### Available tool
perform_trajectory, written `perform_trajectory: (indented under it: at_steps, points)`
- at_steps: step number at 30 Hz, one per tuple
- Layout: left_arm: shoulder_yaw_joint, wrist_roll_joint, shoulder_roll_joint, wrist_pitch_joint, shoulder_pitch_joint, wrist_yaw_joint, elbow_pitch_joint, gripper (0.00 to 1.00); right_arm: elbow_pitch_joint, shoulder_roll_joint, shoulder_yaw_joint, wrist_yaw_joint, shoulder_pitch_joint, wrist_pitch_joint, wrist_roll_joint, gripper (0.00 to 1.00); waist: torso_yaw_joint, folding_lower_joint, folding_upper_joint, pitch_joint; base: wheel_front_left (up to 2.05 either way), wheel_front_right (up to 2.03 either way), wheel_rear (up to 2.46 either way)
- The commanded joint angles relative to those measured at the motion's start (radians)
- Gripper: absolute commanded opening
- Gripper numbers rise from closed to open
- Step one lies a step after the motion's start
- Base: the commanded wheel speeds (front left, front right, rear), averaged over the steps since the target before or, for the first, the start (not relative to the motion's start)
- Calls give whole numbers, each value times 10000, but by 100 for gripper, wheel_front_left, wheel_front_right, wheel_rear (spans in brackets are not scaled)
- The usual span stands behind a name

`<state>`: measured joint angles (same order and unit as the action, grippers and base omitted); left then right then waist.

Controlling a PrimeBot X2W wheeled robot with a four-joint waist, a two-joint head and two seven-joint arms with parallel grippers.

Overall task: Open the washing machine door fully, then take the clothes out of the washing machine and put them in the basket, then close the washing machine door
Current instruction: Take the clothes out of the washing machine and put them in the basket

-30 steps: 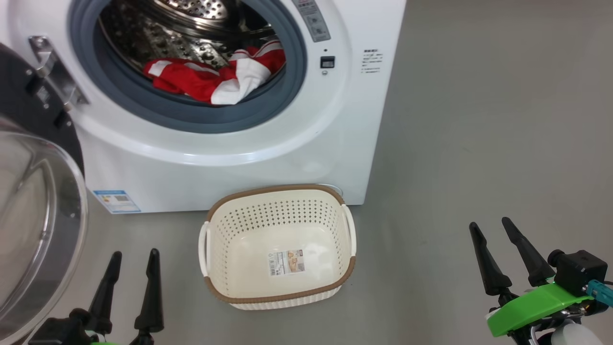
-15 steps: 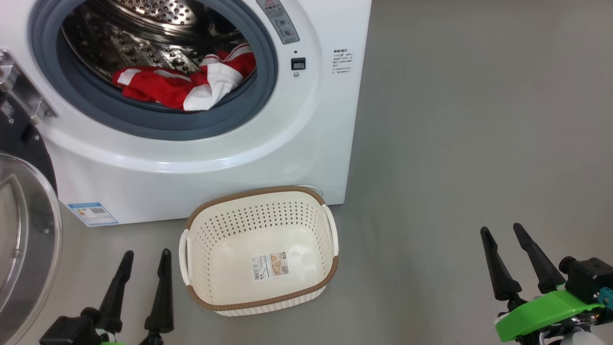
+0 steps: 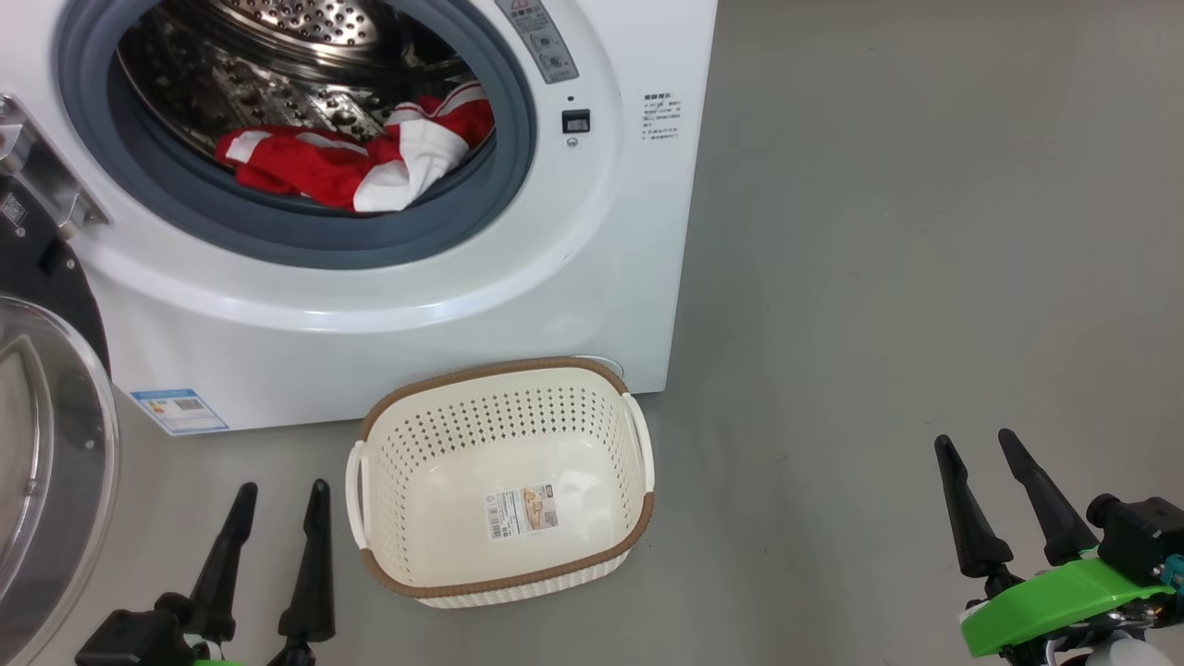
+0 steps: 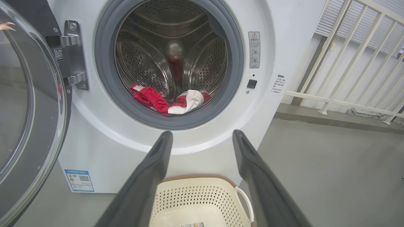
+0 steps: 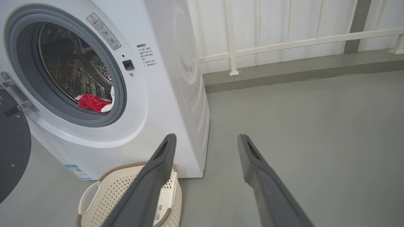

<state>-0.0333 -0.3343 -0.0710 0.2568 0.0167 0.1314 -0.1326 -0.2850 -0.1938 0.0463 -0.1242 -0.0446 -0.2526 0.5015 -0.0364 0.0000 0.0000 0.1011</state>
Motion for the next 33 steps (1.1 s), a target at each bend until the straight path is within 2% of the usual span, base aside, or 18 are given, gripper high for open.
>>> perform_trajectory:
  at_steps: [1,13,33]
  points:
    - [-330,-2,-110,49,161,-8,283,100,278,-181,167,-65,-153,-92,4,100,5,0,0,9,0,0,0]
    - [-287,-129,-117,49,258,-8,300,100,276,-168,265,-65,-247,-92,-19,100,10,0,0,95,21,-21,0]
    - [-392,-47,-116,49,370,-8,338,100,301,-155,287,-65,-315,-92,-11,100,73,0,0,203,110,-110,0]
